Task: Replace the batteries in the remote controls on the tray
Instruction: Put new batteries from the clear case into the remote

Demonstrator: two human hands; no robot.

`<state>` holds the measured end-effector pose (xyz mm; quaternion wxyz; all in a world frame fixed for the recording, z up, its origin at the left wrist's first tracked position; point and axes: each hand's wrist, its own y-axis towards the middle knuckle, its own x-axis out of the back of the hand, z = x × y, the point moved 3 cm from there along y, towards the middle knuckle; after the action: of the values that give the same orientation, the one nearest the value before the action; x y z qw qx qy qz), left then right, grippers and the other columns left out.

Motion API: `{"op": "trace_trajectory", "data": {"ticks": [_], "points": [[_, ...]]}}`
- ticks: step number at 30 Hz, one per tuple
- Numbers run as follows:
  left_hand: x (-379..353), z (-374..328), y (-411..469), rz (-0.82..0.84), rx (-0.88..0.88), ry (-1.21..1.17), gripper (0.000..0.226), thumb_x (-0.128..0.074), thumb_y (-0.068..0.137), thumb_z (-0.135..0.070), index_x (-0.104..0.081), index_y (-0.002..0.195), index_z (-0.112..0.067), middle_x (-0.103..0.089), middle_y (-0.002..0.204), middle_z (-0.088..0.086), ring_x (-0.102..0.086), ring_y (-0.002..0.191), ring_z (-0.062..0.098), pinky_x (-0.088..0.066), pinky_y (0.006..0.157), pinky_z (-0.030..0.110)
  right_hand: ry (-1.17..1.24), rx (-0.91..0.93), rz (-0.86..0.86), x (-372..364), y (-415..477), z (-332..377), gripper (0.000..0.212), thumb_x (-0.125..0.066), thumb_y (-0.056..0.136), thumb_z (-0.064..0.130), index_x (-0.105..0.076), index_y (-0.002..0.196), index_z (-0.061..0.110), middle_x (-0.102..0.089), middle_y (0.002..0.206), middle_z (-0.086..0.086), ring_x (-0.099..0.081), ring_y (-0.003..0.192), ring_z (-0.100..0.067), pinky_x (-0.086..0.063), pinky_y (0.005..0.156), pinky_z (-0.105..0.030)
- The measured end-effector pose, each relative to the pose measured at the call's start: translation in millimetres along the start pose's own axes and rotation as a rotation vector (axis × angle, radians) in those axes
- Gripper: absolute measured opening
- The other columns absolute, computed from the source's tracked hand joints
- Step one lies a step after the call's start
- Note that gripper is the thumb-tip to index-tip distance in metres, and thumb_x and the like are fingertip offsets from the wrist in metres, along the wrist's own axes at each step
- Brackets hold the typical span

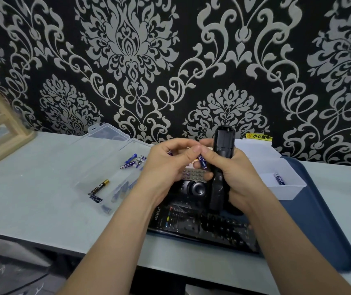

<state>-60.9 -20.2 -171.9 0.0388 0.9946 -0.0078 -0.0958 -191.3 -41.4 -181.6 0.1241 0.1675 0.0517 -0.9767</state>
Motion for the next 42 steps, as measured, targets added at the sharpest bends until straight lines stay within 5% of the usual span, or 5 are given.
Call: {"op": "trace_trajectory", "data": {"ticks": [6,19,30,38,42], "points": [[12.4,-14.2,2.8,-0.282,-0.17,-0.06,0.008,-0.071,0.08,-0.006,-0.071,0.087,-0.007,-0.069,0.077,0.004,-0.061,0.065,0.016,-0.053,0.061,0.026,0.02,-0.154,0.082,-11.2,-6.0,-0.2,0.06,-0.034,0.094,0.063,-0.065,0.114,0.017,-0.068,0.082,-0.014,-0.062,0.063,-0.022,-0.042,0.042,-0.024],[-4.9,-22.4,-9.6,-0.381,-0.482,0.497,0.011,-0.077,0.078,-0.01,-0.074,0.082,-0.019,-0.066,0.07,-0.012,-0.051,0.049,-0.003,-0.037,0.052,0.006,-0.213,-0.006,0.103,-20.0,-11.4,-0.9,0.065,-0.025,0.102,0.055,-0.061,0.088,0.003,-0.062,0.056,-0.011,-0.054,0.044,-0.019,-0.044,0.046,-0.027],[-11.9,-1.0,-7.2,-0.385,-0.766,0.913,0.017,-0.067,0.087,-0.019,-0.076,0.102,-0.018,-0.068,0.089,-0.007,-0.062,0.067,0.004,-0.053,0.062,0.025,-0.245,0.093,-0.014,-17.5,-8.0,4.3,0.057,-0.024,0.105,0.048,-0.066,0.105,0.01,-0.065,0.06,-0.006,-0.056,0.048,-0.018,-0.048,0.043,-0.027],[-11.5,-2.6,-2.9,-0.26,-0.17,0.207,0.025,-0.075,0.082,-0.022,-0.056,0.098,-0.017,-0.045,0.068,0.011,-0.04,0.027,0.021,-0.042,0.036,0.033,-0.41,0.089,0.0,-10.1,-1.9,-1.4,0.072,-0.026,0.091,0.074,-0.059,0.13,0.024,-0.068,0.113,-0.014,-0.066,0.076,-0.023,-0.058,0.07,-0.035],[-11.0,-2.7,-1.7,-0.133,-0.014,0.019,0.014,-0.069,0.086,-0.011,-0.064,0.082,0.001,-0.042,0.053,0.012,-0.034,0.027,0.019,-0.038,0.036,0.024,-0.387,0.152,0.097,-17.4,-12.1,4.5,0.046,-0.022,0.104,0.046,-0.047,0.12,0.01,-0.066,0.064,-0.004,-0.059,0.044,-0.018,-0.049,0.044,-0.027]]}}
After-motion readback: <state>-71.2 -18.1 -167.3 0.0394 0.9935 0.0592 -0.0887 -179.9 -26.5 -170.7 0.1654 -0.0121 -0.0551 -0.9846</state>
